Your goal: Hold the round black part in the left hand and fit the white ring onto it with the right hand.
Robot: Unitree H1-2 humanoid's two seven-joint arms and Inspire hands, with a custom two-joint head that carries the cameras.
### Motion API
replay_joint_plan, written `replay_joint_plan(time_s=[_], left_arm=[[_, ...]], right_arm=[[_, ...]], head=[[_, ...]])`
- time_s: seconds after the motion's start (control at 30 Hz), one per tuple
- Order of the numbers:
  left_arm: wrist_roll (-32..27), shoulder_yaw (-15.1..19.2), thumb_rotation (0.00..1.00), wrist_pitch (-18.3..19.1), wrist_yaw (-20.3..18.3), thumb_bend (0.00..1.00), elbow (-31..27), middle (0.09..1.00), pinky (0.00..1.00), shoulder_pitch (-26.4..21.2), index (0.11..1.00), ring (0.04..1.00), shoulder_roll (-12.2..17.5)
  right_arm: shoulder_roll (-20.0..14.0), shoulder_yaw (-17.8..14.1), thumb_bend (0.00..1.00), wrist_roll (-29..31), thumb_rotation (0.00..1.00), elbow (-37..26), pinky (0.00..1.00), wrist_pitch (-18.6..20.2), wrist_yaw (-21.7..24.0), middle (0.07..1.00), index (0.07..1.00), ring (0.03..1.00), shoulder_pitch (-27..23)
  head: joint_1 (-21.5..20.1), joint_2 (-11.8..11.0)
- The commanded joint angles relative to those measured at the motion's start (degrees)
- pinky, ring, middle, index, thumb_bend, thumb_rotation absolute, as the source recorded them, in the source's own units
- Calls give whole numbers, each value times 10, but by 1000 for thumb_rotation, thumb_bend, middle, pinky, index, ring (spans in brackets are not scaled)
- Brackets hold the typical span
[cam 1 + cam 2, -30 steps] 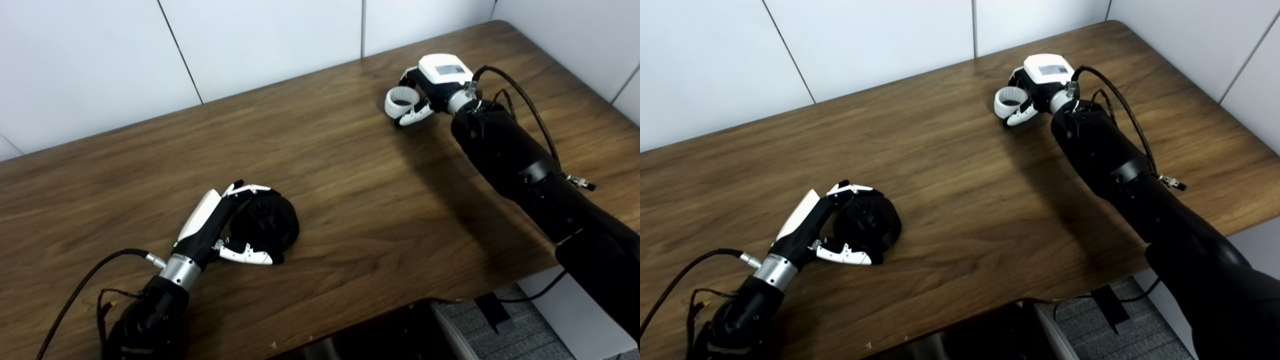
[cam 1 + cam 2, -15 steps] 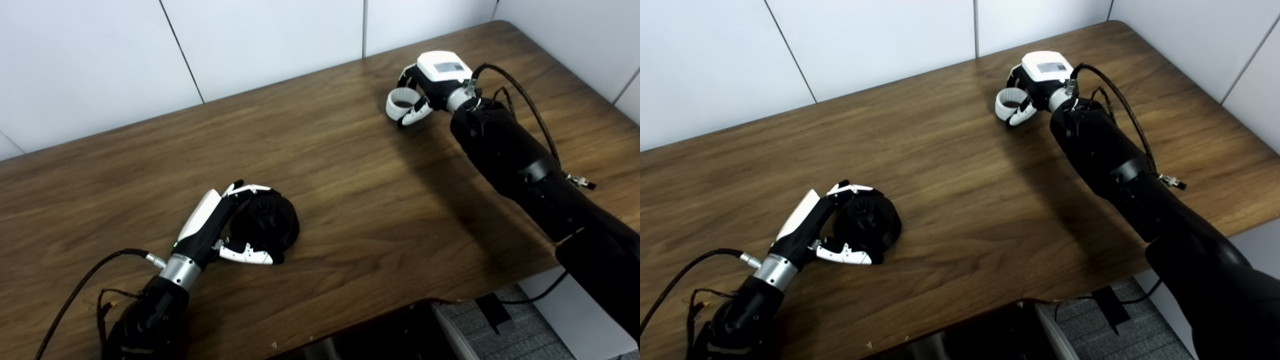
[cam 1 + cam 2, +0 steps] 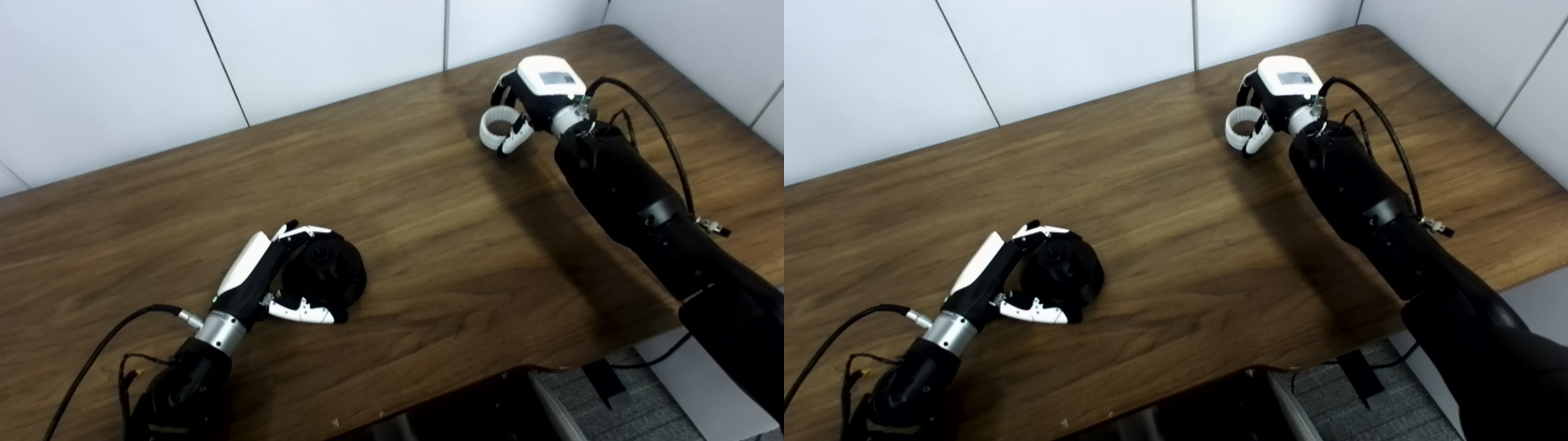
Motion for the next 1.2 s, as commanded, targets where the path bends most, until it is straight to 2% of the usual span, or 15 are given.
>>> replay_joint_plan(time_s=[0.0,0.03,0.17,0.33,0.57,0.83,1.03,1.17], left_arm=[[4,5,198,-4,3,942,-14,712,1000,-15,684,838,7],[5,5,200,-5,4,941,-13,708,1000,-15,683,838,7],[4,6,199,4,2,945,-15,710,1000,-15,684,844,7],[1,6,193,-6,3,944,-7,697,1000,-18,679,839,7],[6,5,202,5,2,947,-10,710,1000,-19,682,837,7],[7,5,200,4,2,941,-8,717,1000,-20,689,840,7],[10,4,204,2,5,944,-6,713,1000,-22,685,837,6],[14,4,206,3,5,940,-5,727,1000,-23,686,842,6]], right_arm=[[-15,-6,530,-4,7,-12,844,-16,-24,459,546,672,-18],[-16,-5,527,-7,8,-13,832,-16,-27,459,539,667,-18],[-18,-6,523,-10,10,-15,941,-17,-38,453,536,693,-18],[-23,-8,524,-8,11,-30,947,-19,-36,461,529,683,-18],[-30,-12,523,-12,12,-45,962,-24,-33,460,534,698,-24],[-41,-16,524,-19,11,-82,932,-35,-36,460,531,686,-30],[-47,-20,523,-27,12,-129,926,-28,-7,462,530,690,-38],[-47,-27,528,-27,11,-165,946,-18,19,483,493,698,-40]], head=[[0,1],[2,1],[3,1],[3,0],[5,-1],[6,-1],[6,-1],[5,-1]])
